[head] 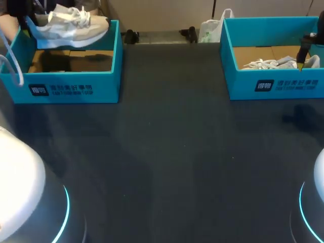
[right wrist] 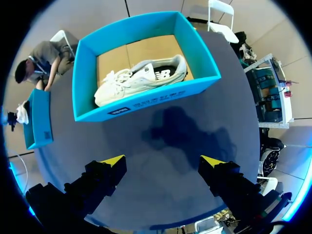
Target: Take the shoe out of the shoebox, open the shoe tongue, remove and reinsert the insole, then place the shoe into the shoebox
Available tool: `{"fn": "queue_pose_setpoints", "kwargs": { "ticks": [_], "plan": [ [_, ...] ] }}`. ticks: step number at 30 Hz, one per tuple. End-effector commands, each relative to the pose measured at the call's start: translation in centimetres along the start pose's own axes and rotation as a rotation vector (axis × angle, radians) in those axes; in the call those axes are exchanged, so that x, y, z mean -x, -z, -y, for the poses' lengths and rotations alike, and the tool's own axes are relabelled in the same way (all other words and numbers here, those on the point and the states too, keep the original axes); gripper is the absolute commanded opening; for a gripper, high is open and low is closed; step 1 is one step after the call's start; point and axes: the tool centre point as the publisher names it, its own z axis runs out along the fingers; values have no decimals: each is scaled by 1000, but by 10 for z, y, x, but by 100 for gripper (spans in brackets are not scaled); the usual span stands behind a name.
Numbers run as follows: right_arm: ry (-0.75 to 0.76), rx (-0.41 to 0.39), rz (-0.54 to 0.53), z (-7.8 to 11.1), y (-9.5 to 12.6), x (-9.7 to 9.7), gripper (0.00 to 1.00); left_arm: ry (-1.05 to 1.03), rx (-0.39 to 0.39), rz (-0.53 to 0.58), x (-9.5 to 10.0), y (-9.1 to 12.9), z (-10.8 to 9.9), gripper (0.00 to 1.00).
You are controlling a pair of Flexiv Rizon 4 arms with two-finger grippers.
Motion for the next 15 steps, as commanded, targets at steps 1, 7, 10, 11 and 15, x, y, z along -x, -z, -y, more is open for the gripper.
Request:
{"fn": "queue_pose_setpoints", "kwargs": {
  "ticks": [1, 7, 10, 11, 15],
  "plan": [
    [-1, 2, 0, 1, 0, 0, 100, 9, 106, -18, -2, 47, 54, 0],
    [-1, 2, 0, 1, 0, 0, 100, 55, 129, -34, -3, 62, 70, 0],
    [-1, 2, 0, 1, 0, 0, 100, 55, 129, -34, -3, 62, 70, 0],
    [-1, 2, 0, 1, 0, 0, 100, 55, 129, -34, -3, 62, 70, 0],
    [-1, 2, 0, 1, 0, 0, 100, 55, 129, -34, -3, 62, 70, 0]
  ]
}}
